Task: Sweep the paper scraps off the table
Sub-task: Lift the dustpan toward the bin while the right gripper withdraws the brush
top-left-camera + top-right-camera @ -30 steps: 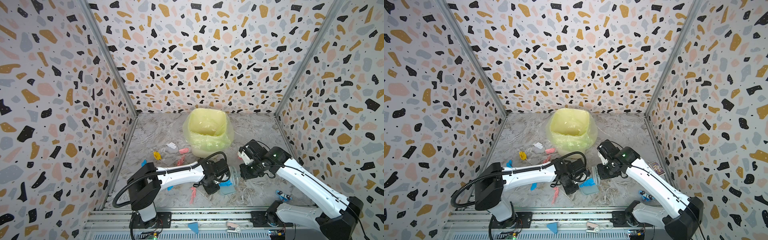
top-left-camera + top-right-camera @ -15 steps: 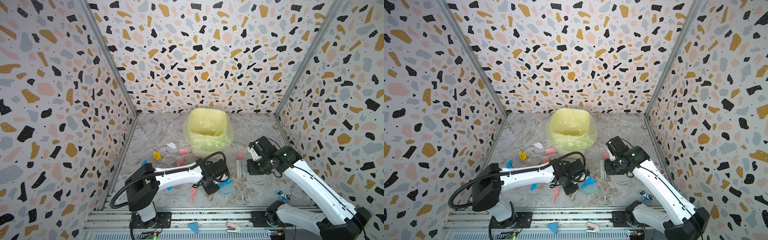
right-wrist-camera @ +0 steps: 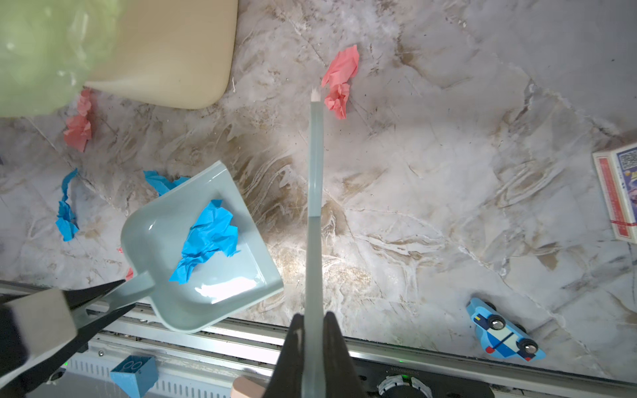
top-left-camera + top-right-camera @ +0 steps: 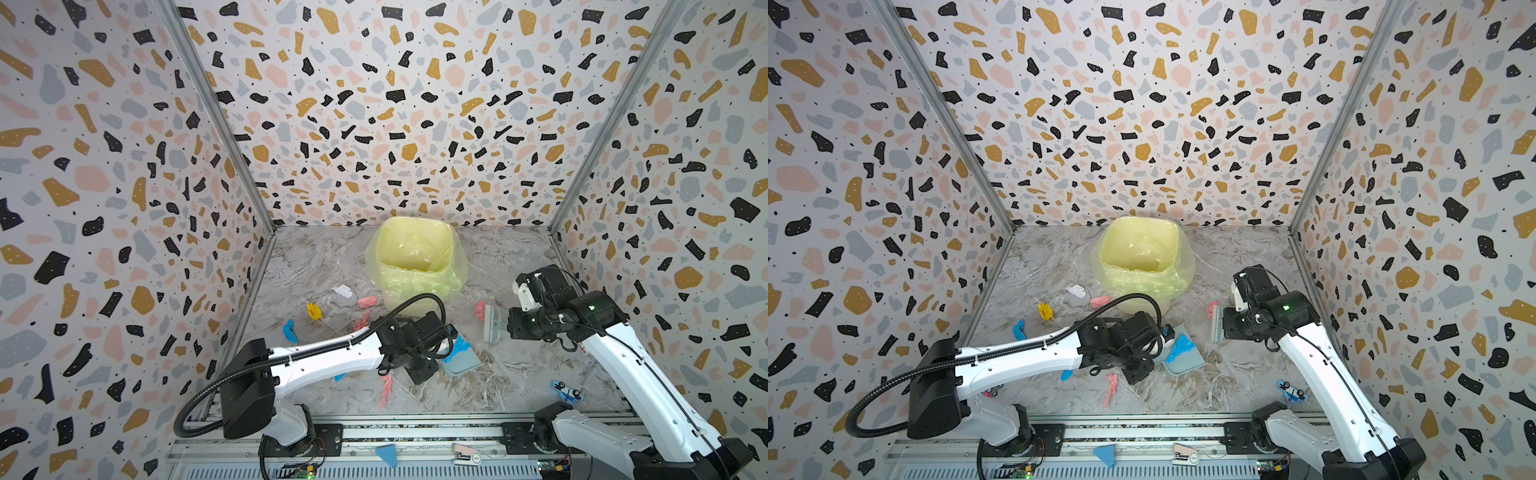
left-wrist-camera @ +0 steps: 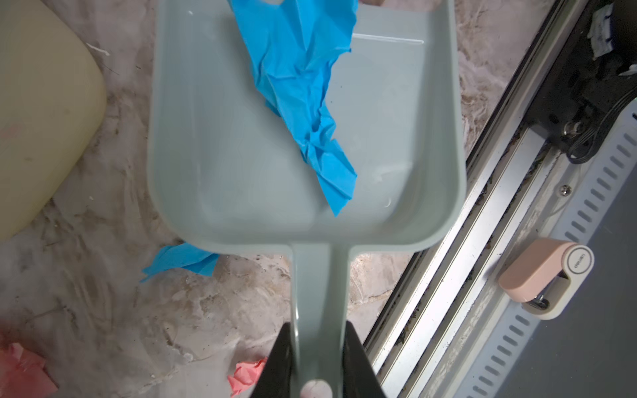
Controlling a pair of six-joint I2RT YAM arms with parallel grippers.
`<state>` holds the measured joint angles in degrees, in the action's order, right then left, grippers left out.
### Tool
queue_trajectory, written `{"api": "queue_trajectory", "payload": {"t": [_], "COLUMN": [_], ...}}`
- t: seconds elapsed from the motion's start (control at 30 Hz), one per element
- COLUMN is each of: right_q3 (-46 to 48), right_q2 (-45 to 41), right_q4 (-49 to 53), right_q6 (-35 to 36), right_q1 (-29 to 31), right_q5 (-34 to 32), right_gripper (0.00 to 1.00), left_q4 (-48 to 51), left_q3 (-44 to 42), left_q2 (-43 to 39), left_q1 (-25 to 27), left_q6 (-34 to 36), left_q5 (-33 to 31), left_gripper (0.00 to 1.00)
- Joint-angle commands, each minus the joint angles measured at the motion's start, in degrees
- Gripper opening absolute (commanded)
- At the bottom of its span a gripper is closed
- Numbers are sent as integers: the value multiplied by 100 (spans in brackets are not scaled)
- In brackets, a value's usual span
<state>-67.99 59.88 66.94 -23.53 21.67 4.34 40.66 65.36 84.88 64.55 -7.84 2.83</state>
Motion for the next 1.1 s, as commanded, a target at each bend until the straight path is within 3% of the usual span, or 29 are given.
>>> {"api": "queue_trajectory", "payload": {"t": [0.0,0.8,0.93,1.07], "right_q3": [-185,-314,-372,-451], "right_q2": [-138,-144,-76,-14], "right_q4": [-124,-366,-401,-436], "right_q6": [277,979,1056,1114], "right_q1": [-246,-1277,-1353,-1404], "right_q5": [186,846,930,1011], "right_gripper": [0,0,0,0], "left_q4": [-52,1112,1541,1864], "left_q3": [136,1728,2081,2385], "left_q2": [-261,-1065,-1098,-1156], "left_q1": [20,372,317,-38], "left_q6": [-198,-1113,-1369,-1571], "left_q5": [-127,-1027,-1491,-1441], "left_gripper": [0,0,0,0]}}
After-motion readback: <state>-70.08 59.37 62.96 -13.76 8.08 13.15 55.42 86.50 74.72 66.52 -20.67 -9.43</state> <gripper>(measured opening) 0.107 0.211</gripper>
